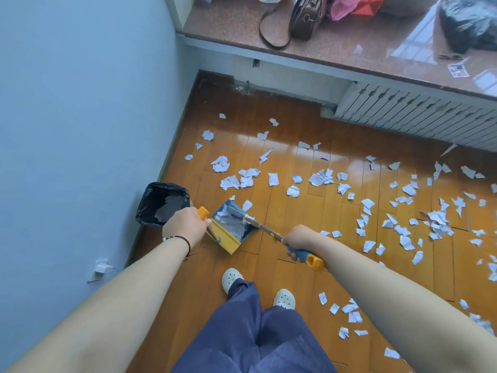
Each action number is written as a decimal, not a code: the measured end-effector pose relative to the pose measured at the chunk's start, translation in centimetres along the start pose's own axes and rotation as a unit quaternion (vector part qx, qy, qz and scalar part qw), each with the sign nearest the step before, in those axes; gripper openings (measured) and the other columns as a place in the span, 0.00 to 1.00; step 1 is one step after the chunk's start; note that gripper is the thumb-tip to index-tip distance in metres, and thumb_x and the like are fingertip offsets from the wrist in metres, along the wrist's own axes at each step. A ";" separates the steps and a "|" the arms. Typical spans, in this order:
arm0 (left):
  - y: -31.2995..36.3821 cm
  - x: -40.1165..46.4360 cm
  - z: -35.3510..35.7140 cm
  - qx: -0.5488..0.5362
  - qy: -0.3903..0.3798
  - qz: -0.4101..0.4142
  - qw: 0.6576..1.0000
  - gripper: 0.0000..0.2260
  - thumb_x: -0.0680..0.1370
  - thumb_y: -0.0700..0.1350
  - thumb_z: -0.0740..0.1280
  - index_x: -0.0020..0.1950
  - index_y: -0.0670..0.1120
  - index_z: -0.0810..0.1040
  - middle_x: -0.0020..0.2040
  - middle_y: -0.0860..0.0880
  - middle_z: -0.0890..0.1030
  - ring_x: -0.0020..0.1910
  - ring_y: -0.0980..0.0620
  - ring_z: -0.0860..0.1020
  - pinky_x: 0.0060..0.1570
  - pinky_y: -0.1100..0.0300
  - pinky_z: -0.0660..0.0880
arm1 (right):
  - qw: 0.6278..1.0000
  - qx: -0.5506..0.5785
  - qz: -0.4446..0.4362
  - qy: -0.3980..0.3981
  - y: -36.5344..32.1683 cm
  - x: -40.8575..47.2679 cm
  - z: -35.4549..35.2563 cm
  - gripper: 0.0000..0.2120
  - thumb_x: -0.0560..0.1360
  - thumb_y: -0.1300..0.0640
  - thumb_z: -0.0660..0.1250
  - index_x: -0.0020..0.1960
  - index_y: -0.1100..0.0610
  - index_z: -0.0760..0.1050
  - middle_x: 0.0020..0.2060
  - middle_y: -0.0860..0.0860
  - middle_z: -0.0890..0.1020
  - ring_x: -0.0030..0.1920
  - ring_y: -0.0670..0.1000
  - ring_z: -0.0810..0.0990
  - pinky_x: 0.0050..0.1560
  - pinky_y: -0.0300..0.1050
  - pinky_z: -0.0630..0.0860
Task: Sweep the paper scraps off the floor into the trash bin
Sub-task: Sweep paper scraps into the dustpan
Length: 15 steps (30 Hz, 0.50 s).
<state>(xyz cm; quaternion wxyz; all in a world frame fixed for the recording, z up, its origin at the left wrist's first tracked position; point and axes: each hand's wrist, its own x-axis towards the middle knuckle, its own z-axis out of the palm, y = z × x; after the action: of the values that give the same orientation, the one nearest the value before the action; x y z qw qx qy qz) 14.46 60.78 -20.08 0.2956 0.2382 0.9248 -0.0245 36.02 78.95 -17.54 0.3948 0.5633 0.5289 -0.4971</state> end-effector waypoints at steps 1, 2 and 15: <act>-0.1 0.1 0.0 -0.004 -0.003 0.001 1.000 0.15 0.80 0.61 0.66 0.53 0.49 0.78 0.44 0.49 0.80 0.43 0.46 0.79 0.39 0.55 0.74 | 1.000 0.006 0.003 -0.010 0.4 -0.5 -0.7 0.07 0.81 0.58 0.59 0.51 0.62 0.71 0.33 0.56 0.75 0.26 0.50 0.72 0.24 0.38 0.70; -0.2 0.1 0.0 -0.006 -0.004 0.002 1.000 0.15 0.80 0.61 0.66 0.53 0.49 0.78 0.44 0.49 0.81 0.44 0.46 0.79 0.39 0.55 0.75 | 1.000 -0.005 -0.002 -0.009 0.7 -1.3 -1.2 0.09 0.81 0.57 0.59 0.54 0.62 0.72 0.33 0.56 0.75 0.25 0.50 0.72 0.23 0.37 0.70; -3.5 -2.4 0.4 -0.062 -0.001 -0.024 0.998 0.13 0.80 0.60 0.65 0.44 0.52 0.74 0.37 0.53 0.76 0.40 0.47 0.78 0.38 0.57 0.73 | 0.997 -0.002 -0.040 0.068 -0.9 -0.1 -2.6 0.09 0.80 0.58 0.60 0.53 0.63 0.73 0.35 0.58 0.77 0.26 0.51 0.74 0.25 0.39 0.72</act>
<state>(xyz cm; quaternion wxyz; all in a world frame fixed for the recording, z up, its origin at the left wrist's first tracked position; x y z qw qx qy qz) 14.79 56.62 -19.39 0.3099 0.1971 0.9298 0.0258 35.49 81.61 -16.87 0.3387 0.5735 0.5775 -0.4722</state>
